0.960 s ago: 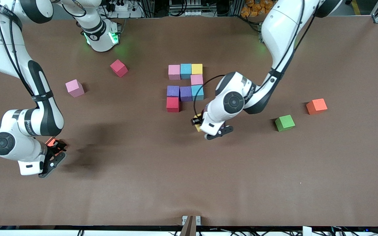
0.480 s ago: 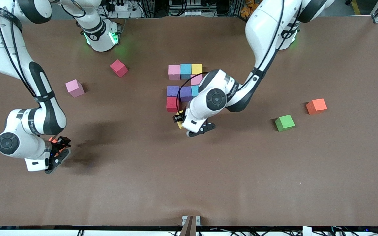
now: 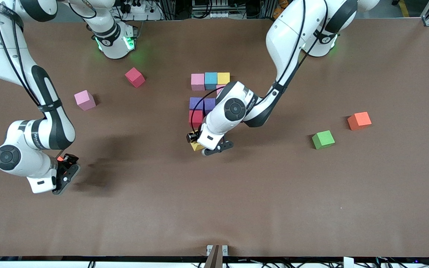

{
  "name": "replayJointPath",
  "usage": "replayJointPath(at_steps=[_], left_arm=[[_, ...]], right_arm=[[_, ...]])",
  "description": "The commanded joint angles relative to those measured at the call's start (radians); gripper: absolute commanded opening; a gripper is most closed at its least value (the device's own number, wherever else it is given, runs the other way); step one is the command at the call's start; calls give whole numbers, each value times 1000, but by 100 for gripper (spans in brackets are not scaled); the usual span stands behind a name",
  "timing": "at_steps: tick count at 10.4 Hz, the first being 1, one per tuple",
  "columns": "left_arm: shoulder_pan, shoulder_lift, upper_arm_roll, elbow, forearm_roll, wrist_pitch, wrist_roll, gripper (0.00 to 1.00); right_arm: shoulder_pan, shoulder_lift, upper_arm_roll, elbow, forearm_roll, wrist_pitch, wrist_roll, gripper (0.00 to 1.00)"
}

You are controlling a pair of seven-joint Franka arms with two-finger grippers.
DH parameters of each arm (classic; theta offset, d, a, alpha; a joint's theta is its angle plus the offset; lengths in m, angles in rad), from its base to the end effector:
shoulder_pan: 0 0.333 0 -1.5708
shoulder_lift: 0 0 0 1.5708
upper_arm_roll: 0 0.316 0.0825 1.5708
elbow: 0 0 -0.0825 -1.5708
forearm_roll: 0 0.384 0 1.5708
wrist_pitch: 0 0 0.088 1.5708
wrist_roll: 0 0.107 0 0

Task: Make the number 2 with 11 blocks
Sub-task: 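Lower the yellow cube below the red cube with the left gripper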

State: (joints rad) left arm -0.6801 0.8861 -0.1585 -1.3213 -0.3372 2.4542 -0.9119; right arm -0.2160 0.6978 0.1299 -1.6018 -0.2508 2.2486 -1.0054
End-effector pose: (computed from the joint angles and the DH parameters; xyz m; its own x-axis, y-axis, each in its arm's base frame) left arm 0.5359 -0.5488 0.2303 0.9241 0.3318 -0.1894 0.3805 -0.8444 0.3771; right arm 0.6868 -0.0777 0.2199 0.4927 0.8627 -0.1142 0.8691 -0.4943 0.0152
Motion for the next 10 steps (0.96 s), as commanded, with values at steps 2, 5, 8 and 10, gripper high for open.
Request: replayJointPath(at_steps=[2, 5, 8, 10], left_arm=[[-41, 30, 22, 33, -25, 11, 22, 49], [-48, 31, 36, 31, -22, -90, 106, 49], [-68, 40, 40, 33, -22, -99, 119, 47], [-76, 48, 46, 34, -23, -110, 125, 47]], right_arm=[[-37, -76, 14, -116, 11, 26, -30, 100], [-54, -89, 13, -121, 11, 25, -35, 100], [-69, -93, 13, -136, 10, 29, -42, 100], [-80, -92, 14, -136, 11, 32, -45, 100]])
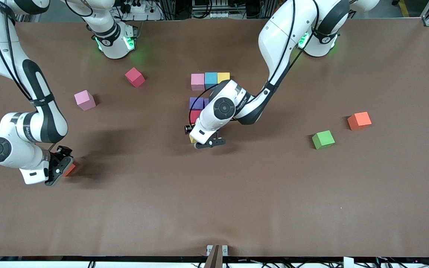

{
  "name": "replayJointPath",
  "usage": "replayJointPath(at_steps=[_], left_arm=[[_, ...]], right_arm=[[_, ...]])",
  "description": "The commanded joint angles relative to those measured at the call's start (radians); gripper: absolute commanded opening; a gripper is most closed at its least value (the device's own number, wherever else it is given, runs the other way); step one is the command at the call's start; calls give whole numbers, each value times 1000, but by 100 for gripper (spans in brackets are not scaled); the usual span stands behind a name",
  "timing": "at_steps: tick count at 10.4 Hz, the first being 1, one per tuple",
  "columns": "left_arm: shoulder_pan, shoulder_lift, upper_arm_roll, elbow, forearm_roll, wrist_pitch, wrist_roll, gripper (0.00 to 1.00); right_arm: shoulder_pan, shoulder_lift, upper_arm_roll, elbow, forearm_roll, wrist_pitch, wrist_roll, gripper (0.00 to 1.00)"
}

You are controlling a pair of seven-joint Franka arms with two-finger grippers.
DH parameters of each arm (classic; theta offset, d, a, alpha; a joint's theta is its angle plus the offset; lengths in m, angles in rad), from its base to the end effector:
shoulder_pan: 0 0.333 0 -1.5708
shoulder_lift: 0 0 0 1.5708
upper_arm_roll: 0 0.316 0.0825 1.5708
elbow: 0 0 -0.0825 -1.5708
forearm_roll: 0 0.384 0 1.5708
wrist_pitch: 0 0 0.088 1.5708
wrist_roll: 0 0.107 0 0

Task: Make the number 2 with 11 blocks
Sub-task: 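Lower the yellow cube below the red cube with the left gripper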

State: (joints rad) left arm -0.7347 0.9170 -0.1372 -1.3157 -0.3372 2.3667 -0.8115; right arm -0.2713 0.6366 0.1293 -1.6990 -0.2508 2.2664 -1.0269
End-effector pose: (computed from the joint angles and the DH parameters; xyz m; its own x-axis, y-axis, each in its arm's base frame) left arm 0.5039 -0.5655 0.1997 0.9598 0.1884 -0.2081 0.2471 -0.9188 0.3078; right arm 0.6608 -0.1093 0.2220 0.5114 0.8503 -0.1246 0.8567 -0.5157 -0.0032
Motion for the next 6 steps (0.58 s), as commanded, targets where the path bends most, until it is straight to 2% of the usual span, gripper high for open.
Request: replayJointPath(at_steps=[1, 6], left_arm=[[-26, 26, 31, 30, -23, -23, 26, 47], [-29, 33, 33, 30, -23, -23, 37, 47]], right_arm=[[-32, -29, 15, -39, 11, 21, -24, 100], [-49, -20, 15, -39, 11, 53, -41, 100]])
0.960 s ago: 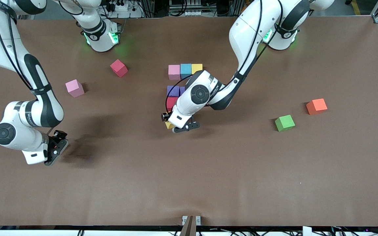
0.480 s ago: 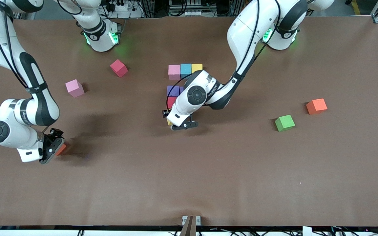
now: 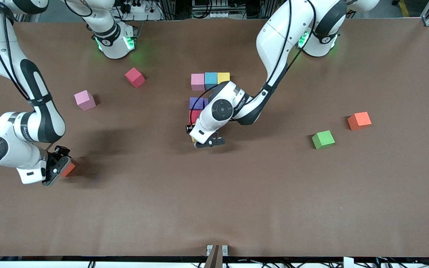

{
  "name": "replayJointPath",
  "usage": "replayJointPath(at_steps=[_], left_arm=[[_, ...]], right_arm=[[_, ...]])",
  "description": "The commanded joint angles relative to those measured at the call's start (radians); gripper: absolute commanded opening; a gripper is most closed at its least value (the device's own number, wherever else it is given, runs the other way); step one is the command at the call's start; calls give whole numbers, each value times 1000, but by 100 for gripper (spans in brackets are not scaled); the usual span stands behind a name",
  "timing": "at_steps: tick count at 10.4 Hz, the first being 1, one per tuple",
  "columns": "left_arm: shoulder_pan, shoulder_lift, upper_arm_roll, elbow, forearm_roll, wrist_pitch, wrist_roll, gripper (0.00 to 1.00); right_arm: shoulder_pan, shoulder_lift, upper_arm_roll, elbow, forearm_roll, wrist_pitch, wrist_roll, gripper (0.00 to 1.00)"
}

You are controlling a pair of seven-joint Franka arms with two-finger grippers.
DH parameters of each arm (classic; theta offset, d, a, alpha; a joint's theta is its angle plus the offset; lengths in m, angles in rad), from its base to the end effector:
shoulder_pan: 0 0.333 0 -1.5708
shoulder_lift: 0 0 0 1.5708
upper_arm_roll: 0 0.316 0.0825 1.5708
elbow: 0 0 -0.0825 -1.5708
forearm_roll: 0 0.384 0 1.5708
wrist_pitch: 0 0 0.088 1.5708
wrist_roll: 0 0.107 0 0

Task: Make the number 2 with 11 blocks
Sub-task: 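Lower the yellow cube below the red cube with the left gripper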

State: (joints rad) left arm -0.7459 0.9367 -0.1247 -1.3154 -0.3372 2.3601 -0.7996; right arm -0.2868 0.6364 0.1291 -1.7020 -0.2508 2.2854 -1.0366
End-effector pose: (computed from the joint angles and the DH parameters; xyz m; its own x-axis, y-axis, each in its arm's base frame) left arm 0.5001 -0.5643 0.1837 0.9611 0.1767 -0.2124 0.2339 -0.9295 0.2851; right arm 0.6602 -0.1193 0.2224 0.5164 0.8484 -0.1161 0.8547 -0.5190 0.0092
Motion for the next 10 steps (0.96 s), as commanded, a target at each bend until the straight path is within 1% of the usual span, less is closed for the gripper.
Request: replayJointPath(at_steps=[1, 2, 3, 4, 5, 9, 10], left_arm=[[-18, 19, 19, 31, -23, -16, 26, 47], [-18, 21, 20, 36, -25, -16, 26, 49], [-24, 21, 25, 38, -25, -16, 26, 62], [-35, 21, 33, 36, -23, -3, 26, 100], [-44, 19, 42, 36, -23, 7, 26, 100], [-44, 17, 37, 34, -16, -5, 66, 100], [-43, 11, 36, 34, -16, -27, 66, 100]], right_arm=[[-41, -14, 15, -36, 11, 48, -45, 100], [-41, -12, 14, -36, 11, 62, -46, 100], [-43, -8, 14, -36, 11, 66, -46, 100], [-45, -3, 15, -36, 11, 74, -45, 100], [-49, 8, 15, -36, 13, 78, -46, 100], [-55, 23, 15, -38, 13, 80, -46, 100], [-57, 25, 15, -38, 13, 80, -49, 85]])
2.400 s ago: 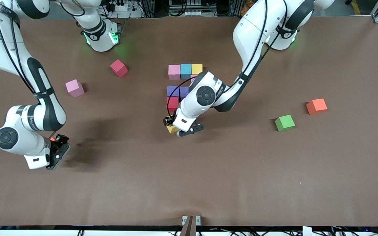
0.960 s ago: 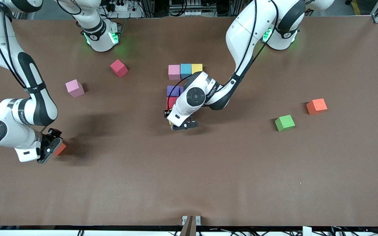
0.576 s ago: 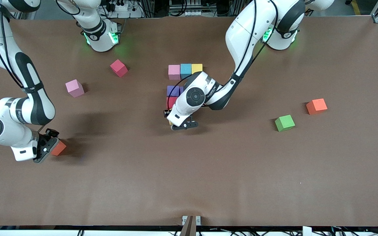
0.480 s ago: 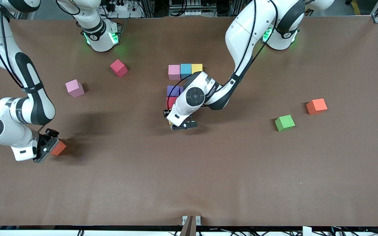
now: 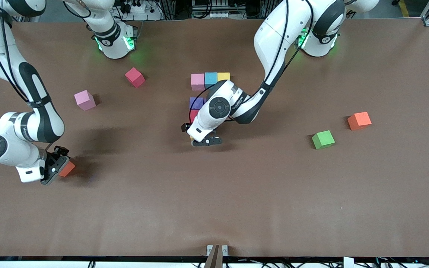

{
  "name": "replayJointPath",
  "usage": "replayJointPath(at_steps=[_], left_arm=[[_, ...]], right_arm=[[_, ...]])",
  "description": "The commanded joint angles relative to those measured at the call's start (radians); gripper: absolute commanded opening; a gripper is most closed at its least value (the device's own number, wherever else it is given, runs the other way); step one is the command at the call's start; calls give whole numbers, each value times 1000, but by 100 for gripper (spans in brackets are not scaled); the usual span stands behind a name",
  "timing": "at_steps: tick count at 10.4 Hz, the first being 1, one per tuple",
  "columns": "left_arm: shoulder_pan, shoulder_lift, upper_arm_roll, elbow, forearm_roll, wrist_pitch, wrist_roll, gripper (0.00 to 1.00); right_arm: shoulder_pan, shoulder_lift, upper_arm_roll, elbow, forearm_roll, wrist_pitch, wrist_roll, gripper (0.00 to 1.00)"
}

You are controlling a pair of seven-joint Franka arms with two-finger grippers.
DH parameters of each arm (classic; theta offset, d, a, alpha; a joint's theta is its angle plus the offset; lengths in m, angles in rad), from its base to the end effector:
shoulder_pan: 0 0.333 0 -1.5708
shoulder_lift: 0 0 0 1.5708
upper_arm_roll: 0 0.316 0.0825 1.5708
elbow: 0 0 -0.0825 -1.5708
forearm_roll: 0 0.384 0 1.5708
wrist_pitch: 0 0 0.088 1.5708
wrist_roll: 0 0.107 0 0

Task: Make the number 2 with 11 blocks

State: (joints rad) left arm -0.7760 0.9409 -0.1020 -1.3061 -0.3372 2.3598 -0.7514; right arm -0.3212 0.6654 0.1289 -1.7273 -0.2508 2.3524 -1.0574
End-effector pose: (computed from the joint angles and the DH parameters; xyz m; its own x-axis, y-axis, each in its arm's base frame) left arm 0.4940 -0.5718 0.1834 0.9762 0.1180 -0.1820 0.1678 -0.9426 0.2889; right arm 0.6519 -0.1381 0.1982 0.5222 0.8471 -0.0987 0.8518 -0.5237 0.0128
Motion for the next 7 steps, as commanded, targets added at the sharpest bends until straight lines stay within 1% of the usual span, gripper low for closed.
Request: replayJointPath(at_steps=[1, 2, 3, 4, 5, 6, 7], left_arm=[[-11, -10, 10, 27, -11, -55, 21, 100], [-8, -46, 8, 27, 29, -92, 33, 100], [1, -71, 5, 27, 97, -131, 37, 100], [24, -82, -19, 27, 140, -152, 49, 100], [49, -88, -45, 27, 173, -154, 61, 100], [55, -100, -47, 27, 178, -160, 70, 100], [64, -132, -47, 27, 172, -189, 72, 100]], right_arm=[[-22, -3, 15, -15, 21, 13, -23, 12], [-27, 0, 15, -17, 21, 12, -30, 0], [-25, -1, 15, -21, 21, 5, -33, 0], [-19, -10, 18, -21, 21, -1, -38, 0], [-15, -24, 38, -20, 21, -37, -39, 0], [-18, -48, 72, -20, 21, -76, -39, 0], [-16, -68, 96, -18, 21, -112, -39, 0]])
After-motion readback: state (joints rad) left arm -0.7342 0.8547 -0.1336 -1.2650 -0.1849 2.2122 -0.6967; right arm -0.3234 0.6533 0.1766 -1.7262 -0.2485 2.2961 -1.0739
